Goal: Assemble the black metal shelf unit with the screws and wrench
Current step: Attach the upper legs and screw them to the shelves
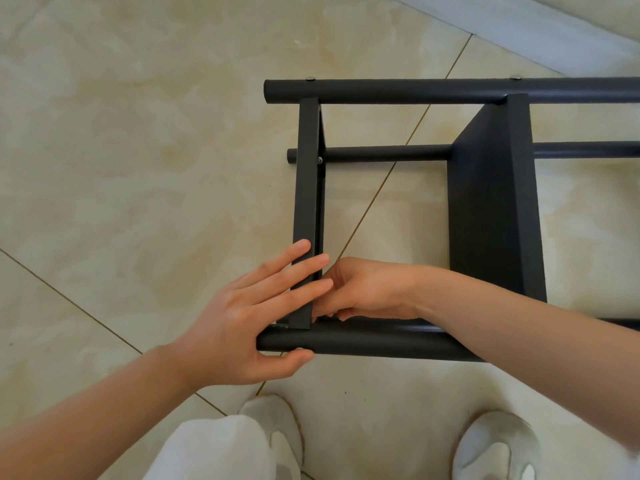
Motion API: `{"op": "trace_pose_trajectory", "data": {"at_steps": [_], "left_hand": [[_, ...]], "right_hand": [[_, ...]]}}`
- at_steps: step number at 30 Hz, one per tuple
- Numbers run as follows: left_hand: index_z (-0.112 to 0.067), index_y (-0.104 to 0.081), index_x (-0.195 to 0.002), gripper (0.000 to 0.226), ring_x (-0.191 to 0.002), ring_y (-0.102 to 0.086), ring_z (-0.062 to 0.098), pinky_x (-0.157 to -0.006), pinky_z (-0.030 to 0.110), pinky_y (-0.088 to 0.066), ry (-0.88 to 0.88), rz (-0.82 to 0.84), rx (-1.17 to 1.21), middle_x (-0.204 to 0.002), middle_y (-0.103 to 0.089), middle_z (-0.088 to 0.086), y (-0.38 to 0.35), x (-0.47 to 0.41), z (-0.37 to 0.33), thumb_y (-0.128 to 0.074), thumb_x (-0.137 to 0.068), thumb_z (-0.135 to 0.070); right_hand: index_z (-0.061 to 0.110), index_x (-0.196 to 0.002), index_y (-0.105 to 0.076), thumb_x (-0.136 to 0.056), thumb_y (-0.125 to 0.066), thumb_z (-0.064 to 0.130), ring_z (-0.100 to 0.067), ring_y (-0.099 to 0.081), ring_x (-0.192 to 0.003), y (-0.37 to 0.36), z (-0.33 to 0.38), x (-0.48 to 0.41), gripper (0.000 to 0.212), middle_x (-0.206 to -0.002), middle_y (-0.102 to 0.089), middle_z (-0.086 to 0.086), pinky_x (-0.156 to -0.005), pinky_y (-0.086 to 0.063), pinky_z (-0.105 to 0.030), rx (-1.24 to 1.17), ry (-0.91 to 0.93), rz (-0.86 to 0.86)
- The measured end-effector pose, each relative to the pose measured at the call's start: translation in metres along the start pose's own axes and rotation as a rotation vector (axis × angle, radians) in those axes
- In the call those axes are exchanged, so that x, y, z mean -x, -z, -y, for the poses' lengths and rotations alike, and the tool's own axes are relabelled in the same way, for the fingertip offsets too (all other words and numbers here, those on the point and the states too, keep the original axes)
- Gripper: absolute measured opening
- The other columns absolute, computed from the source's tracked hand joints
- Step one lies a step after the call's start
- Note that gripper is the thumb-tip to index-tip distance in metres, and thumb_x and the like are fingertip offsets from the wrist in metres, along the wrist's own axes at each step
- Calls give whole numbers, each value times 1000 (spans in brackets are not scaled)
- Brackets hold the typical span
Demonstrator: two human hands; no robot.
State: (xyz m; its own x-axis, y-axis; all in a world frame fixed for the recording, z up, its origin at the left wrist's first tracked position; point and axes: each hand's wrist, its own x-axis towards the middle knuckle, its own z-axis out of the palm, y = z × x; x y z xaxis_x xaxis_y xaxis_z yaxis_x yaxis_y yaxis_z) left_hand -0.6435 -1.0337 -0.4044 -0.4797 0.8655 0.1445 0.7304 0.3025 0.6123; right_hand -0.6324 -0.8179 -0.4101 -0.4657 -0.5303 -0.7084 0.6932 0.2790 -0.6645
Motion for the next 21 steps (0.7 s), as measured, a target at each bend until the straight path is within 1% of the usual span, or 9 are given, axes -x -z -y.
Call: {"op": "trace_pose_trajectory", "data": {"at_steps": [3, 6, 8, 10, 13, 15, 17, 19, 21], "left_hand": [[-7, -51, -142, 61, -152, -27, 29, -120, 36, -32, 11, 16, 4, -156, -43, 9, 2, -1, -2, -67, -91, -37], [-7, -52, -141, 61, -152, -28, 29, -119, 37, -34, 9, 20, 0, -155, -44, 9, 4, -2, -2, -67, -90, -37], [-8, -52, -141, 60, -151, -30, 30, -119, 37, -35, -4, 14, 1, -155, -44, 8, 5, -2, -1, -67, -91, -38], [-9, -51, -142, 61, -151, -31, 29, -118, 36, -36, -10, 11, -1, -156, -44, 7, 6, -1, 0, -66, -92, -40], [-10, -51, -144, 62, -151, -30, 29, -118, 36, -37, -1, 11, -8, -158, -41, 6, 6, 1, -1, -67, -92, -41], [-11, -50, -145, 63, -152, -28, 27, -119, 35, -35, 27, -6, -8, -161, -38, 5, 5, 3, -6, -68, -91, -40], [-15, -47, -148, 68, -153, -26, 21, -120, 29, -32, 107, -56, 28, -164, -32, 0, 3, 7, -15, -69, -89, -39], [-29, -37, -155, 78, -151, -26, 9, -119, 23, -29, 271, -130, 114, -165, -26, -15, 1, 11, -24, -70, -87, -45], [-47, -26, -155, 88, -146, -31, -2, -116, 26, -35, 484, -207, 301, -159, -28, -30, -2, 13, -34, -76, -83, -49]], "right_hand": [[0, -97, -71, -89, -66, 14, -28, -58, -93, 2, 1, 0, 17, -101, -66, -24, -94, -48, -48, 45, 23, -7], [3, -102, -72, -89, -66, 18, -33, -63, -103, 1, 3, 3, 20, -107, -68, -20, -101, -47, -48, 87, 33, -18], [8, -97, -74, -91, -64, 21, -24, -63, -93, 1, 3, 6, 17, -97, -71, -12, -97, -50, -42, 90, 43, -21], [19, -89, -75, -94, -61, 26, -13, -63, -87, 3, 2, 10, 17, -87, -73, 3, -91, -53, -33, 54, 39, -17], [30, -93, -75, -98, -56, 34, -8, -68, -92, 5, 3, 24, 20, -96, -74, 11, -85, -56, -23, 103, 53, -53], [31, -100, -74, -99, -54, 35, -4, -68, -92, 5, 5, 38, 20, -99, -74, 12, -81, -56, -20, 188, 69, -107], [33, -104, -72, -99, -52, 41, -1, -68, -90, 3, 5, 55, 22, -97, -73, 13, -80, -56, -21, 333, 66, -183], [33, -102, -70, -99, -47, 48, -6, -66, -84, -2, 3, 73, 27, -93, -71, 9, -77, -55, -23, 512, 49, -237], [35, -103, -66, -98, -47, 51, -7, -61, -75, -8, -2, 88, 25, -88, -67, 9, -67, -50, -21, 590, 41, -257]]}}
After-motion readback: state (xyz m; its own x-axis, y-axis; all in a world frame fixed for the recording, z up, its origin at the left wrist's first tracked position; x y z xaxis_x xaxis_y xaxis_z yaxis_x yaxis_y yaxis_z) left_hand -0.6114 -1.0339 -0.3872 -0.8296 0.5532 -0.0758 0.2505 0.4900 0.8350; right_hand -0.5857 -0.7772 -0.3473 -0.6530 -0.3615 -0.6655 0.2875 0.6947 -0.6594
